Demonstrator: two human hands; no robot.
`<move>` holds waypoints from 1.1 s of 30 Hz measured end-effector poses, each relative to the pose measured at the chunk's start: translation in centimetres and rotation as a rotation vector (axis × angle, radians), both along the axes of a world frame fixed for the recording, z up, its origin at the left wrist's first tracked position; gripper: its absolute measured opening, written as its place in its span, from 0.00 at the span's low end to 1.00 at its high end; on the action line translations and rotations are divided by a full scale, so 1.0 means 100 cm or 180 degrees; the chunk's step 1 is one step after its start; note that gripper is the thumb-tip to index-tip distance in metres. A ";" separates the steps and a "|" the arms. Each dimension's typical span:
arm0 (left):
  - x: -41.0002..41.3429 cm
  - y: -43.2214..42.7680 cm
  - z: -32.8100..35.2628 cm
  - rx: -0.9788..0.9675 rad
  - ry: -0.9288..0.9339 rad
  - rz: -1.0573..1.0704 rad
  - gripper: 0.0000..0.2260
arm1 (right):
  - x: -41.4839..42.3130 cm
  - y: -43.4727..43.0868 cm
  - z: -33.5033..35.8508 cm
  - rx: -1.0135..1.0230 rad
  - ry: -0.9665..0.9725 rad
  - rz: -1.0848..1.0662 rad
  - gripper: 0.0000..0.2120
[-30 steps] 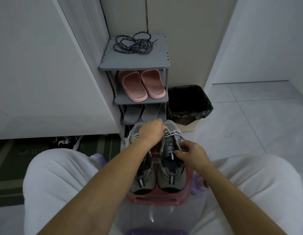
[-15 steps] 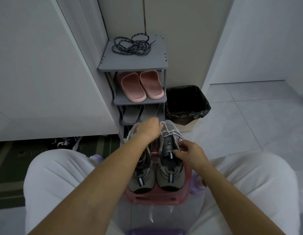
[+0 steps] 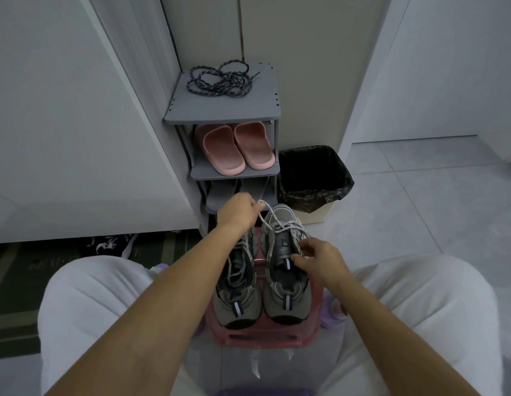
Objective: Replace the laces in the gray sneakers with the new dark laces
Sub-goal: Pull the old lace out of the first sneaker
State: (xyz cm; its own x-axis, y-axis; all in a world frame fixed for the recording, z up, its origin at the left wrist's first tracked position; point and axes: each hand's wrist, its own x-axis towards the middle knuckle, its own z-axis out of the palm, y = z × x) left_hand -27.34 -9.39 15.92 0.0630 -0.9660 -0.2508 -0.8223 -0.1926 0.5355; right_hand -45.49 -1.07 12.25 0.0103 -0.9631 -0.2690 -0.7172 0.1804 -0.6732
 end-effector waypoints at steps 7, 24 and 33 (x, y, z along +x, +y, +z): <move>-0.013 0.020 -0.022 0.0293 -0.0304 -0.0298 0.09 | 0.001 0.000 0.000 -0.0018 0.0106 0.0026 0.21; -0.014 0.022 -0.017 -0.0261 -0.0412 -0.1099 0.09 | 0.002 0.000 0.000 -0.0037 0.0116 0.0028 0.18; 0.015 -0.003 -0.005 -0.0640 -0.1406 -0.1113 0.11 | 0.001 0.000 0.002 -0.0027 0.0064 0.0058 0.18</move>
State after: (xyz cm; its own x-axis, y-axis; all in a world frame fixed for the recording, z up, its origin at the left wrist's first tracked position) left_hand -25.81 -9.67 15.39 -0.2105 -0.9740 -0.0832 -0.9718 0.1993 0.1262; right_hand -45.41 -1.05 12.43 0.0225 -0.9650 -0.2611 -0.7338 0.1614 -0.6599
